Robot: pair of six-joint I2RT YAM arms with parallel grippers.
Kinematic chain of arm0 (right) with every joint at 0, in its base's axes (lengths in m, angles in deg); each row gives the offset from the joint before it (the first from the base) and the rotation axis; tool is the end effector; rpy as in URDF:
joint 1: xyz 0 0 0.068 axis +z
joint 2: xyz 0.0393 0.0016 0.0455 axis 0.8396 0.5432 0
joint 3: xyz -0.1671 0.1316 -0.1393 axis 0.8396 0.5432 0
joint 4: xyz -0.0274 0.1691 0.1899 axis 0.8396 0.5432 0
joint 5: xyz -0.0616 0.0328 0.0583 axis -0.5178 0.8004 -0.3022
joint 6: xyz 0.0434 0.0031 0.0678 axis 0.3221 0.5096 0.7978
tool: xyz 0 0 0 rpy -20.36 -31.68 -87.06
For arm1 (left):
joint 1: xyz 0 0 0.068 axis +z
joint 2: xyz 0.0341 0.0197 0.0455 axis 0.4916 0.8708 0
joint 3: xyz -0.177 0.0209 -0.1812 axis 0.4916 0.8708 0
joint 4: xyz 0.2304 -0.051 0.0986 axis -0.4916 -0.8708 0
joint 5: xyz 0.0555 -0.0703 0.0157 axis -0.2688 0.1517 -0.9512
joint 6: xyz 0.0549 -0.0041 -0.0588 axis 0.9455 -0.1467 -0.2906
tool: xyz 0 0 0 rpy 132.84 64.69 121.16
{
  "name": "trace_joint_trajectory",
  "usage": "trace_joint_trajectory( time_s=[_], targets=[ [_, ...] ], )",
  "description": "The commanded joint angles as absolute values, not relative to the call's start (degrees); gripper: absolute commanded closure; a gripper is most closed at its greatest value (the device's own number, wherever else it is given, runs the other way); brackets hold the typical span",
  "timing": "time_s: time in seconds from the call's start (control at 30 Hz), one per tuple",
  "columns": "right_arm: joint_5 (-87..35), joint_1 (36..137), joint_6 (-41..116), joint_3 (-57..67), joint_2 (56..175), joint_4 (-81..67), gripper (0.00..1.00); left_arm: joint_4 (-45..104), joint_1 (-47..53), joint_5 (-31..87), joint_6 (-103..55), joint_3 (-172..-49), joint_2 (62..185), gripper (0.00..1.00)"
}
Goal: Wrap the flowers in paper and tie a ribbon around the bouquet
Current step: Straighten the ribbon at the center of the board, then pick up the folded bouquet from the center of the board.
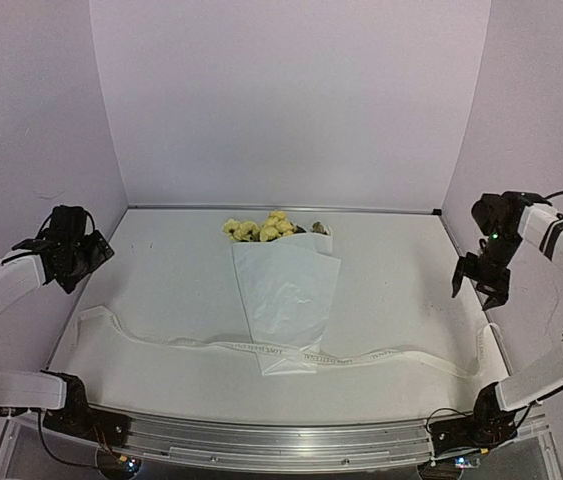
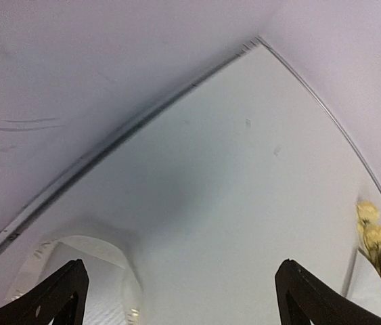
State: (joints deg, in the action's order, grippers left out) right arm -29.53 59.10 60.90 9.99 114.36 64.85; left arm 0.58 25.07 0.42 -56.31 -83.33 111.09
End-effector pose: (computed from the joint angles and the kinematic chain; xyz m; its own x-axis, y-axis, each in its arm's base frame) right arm 0.2421 0.0129 0.2347 -0.8752 0.4745 -0.0939 0.4620 0.8776 0.1282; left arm 0.2553 0.0035 0.2151 -0.4035 -0.6200 -0.6729 -0.6024 0.7336 -0.3147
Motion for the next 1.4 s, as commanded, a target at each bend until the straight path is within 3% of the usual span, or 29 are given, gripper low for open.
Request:
trace_joint_trajectory(
  time_s=[0.0, 0.2, 0.43, 0.93, 1.23, 1.37],
  targets=[
    [-21.92, 68.55, 59.19, 11.86, 114.35, 56.89, 0.22, 7.6, 13.16, 10.76, -52.37, -86.99, 114.81, 0.01],
    [-16.53, 80.13, 63.49, 15.28, 118.84, 42.69, 0.22, 17.87, 1.61, 24.99, -52.22, -87.33, 125.26, 0.13],
    [-10.04, 89.89, 67.49, 11.68, 130.84, 31.64, 0.25, 25.98, -7.42, 32.58, -50.62, -89.85, 136.0, 0.17],
    [-7.81, 97.74, 73.41, 11.43, 141.69, 18.31, 0.28, 35.66, -13.52, 39.52, -44.92, -87.52, 145.26, 0.26],
    [-5.38, 97.9, 80.12, 13.49, 145.77, 8.77, 0.4, 37.58, -14.5, 40.99, -47.07, -85.31, 146.89, 0.38],
    [-5.24, 97.91, 82.67, 14.41, 147.2, 5.56, 0.53, 38.36, -14.78, 40.93, -47.91, -85.53, 147.96, 0.4]
  ],
)
